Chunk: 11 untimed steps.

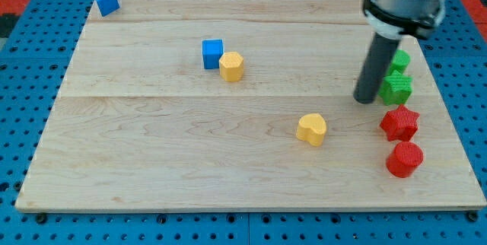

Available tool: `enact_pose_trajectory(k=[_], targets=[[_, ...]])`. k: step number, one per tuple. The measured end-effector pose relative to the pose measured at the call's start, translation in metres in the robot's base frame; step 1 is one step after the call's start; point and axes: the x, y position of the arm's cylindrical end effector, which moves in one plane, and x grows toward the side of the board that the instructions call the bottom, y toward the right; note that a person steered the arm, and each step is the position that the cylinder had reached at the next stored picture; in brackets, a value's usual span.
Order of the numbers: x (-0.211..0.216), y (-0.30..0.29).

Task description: Move the yellow heart to the bottom center

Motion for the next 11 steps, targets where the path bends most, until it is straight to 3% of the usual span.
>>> enact_pose_trajectory(k=[2, 3, 4, 8, 10, 11], targets=[[0.04, -0.083], [0.045, -0.164], [0.045, -0.184], [0.049, -0.177], [0.112, -0.149], [0.126, -0.093]])
